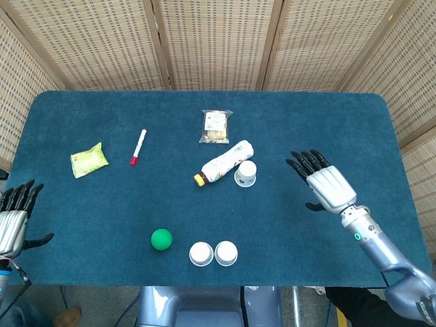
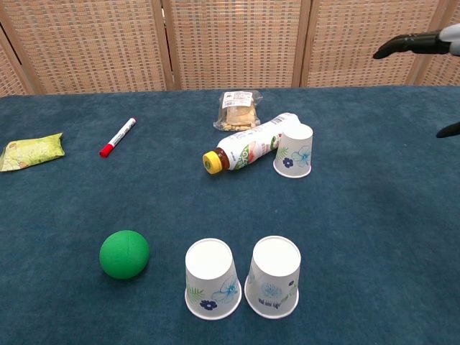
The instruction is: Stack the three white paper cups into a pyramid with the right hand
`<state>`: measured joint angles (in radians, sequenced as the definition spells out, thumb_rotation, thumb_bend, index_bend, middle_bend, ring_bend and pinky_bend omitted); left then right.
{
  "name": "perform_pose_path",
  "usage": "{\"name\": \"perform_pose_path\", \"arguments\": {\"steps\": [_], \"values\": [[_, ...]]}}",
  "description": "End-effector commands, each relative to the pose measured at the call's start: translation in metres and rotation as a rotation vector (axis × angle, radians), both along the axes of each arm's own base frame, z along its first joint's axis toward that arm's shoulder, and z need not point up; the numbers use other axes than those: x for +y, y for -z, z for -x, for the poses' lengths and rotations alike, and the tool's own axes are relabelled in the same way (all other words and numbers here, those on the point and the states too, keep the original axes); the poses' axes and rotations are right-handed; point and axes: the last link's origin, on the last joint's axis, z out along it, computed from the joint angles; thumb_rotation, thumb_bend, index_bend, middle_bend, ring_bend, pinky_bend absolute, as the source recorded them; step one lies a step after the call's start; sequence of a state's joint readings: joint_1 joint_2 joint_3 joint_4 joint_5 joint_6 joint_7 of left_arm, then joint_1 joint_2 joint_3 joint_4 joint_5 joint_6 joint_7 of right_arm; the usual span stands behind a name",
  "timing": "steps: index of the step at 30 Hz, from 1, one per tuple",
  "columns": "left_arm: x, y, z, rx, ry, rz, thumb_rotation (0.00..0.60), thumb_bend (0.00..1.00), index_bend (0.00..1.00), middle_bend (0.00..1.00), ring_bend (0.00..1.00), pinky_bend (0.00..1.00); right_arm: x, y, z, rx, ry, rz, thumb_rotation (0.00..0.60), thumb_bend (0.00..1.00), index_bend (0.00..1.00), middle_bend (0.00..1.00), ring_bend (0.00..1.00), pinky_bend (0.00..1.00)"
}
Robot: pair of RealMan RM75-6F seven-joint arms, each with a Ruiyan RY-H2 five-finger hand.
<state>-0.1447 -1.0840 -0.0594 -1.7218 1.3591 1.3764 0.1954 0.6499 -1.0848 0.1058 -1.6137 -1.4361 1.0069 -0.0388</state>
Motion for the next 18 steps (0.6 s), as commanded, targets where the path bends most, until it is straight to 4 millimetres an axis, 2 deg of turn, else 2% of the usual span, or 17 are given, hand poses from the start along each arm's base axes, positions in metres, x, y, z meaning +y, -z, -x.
{"name": "perform_pose_path", "arguments": {"steps": [1,7,10,13,18], "values": [[0.003,0.001,0.001,0.003,-0.006,0.005,0.600,0.00,0.00,0.00,0.00,0.00,-0.036,0.025,-0.029,-0.021,0.014,-0.035,0.600,0.00,0.00,0.00,0.00,0.00],[0.008,0.000,0.004,-0.002,-0.023,0.008,0.600,0.00,0.00,0.00,0.00,0.00,-0.058,0.067,-0.052,-0.004,0.027,-0.088,0.600,0.00,0.00,0.00,0.00,0.00],[0.011,0.000,0.007,-0.006,-0.044,0.011,0.600,0.00,0.00,0.00,0.00,0.00,-0.070,0.102,-0.063,0.003,0.051,-0.133,0.600,0.00,0.02,0.00,0.00,0.00],[0.014,0.000,0.010,-0.008,-0.059,0.014,0.600,0.00,0.00,0.00,0.00,0.00,-0.076,0.124,-0.068,0.020,0.060,-0.151,0.600,0.00,0.05,0.02,0.00,0.00],[0.016,-0.002,0.014,-0.016,-0.079,0.013,0.600,0.00,0.00,0.00,0.00,0.00,-0.083,0.143,-0.068,0.063,0.066,-0.154,0.600,0.00,0.14,0.08,0.01,0.02]]}}
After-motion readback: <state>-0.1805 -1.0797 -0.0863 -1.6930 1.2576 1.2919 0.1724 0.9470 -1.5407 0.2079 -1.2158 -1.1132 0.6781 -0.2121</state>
